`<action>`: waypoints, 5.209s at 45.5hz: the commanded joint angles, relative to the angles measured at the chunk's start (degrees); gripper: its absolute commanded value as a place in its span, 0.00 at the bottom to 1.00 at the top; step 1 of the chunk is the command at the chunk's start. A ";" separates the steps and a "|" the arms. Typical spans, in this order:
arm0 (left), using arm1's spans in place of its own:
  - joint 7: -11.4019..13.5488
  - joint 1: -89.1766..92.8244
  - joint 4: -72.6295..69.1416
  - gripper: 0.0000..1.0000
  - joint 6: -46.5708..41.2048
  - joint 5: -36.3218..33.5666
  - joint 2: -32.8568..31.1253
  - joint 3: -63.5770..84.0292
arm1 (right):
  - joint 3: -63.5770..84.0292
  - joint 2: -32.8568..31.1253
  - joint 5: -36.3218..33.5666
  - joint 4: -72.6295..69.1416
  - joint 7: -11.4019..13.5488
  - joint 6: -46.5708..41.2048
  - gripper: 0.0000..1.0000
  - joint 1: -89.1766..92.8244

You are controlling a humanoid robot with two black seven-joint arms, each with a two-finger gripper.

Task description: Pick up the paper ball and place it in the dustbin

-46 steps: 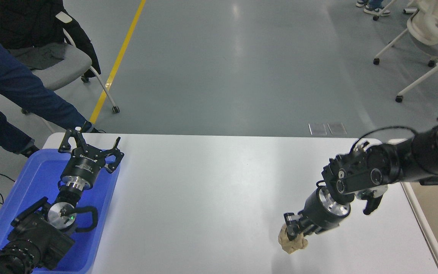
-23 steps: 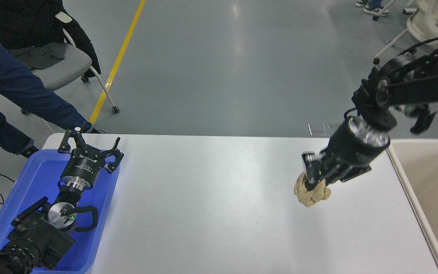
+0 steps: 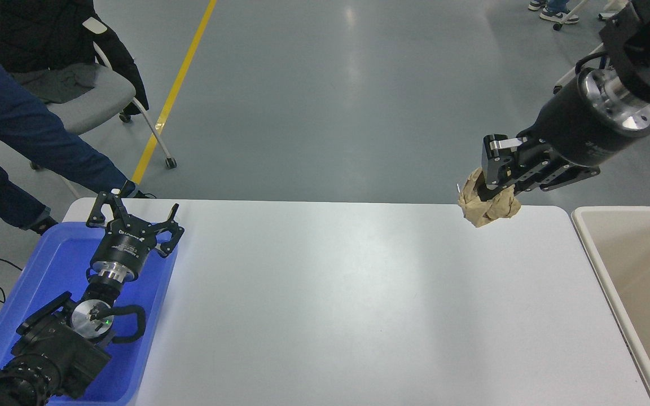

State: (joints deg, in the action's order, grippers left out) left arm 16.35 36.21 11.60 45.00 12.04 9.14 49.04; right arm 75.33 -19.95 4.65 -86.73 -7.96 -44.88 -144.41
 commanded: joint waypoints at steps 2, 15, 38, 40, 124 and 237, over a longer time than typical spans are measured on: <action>0.00 0.00 0.00 1.00 0.00 0.00 0.00 0.00 | 4.03 -0.53 0.09 -0.02 0.05 -0.12 0.00 -1.22; 0.00 -0.09 0.00 1.00 0.00 0.09 0.00 0.00 | 19.05 -0.71 1.15 0.60 -0.04 -0.12 0.00 -1.66; 0.35 -0.09 0.00 1.00 0.00 0.27 0.00 0.00 | 25.22 -25.14 20.30 5.60 0.40 -0.12 0.00 -1.40; 0.35 -0.09 0.00 1.00 0.00 0.27 0.00 0.00 | 25.22 -26.37 21.45 6.57 0.40 -0.12 0.00 -1.22; 0.09 0.00 0.00 1.00 0.00 0.09 0.00 0.00 | -40.87 -6.77 15.83 86.82 0.57 46.28 0.00 109.35; 0.09 0.00 0.00 1.00 0.00 0.09 0.00 0.00 | -145.03 5.79 10.38 43.75 -23.33 30.55 1.00 122.35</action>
State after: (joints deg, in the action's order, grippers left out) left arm 16.45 36.18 11.60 45.00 12.14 9.14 49.04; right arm -69.89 -17.01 14.92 -42.72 -26.97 -12.20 -23.67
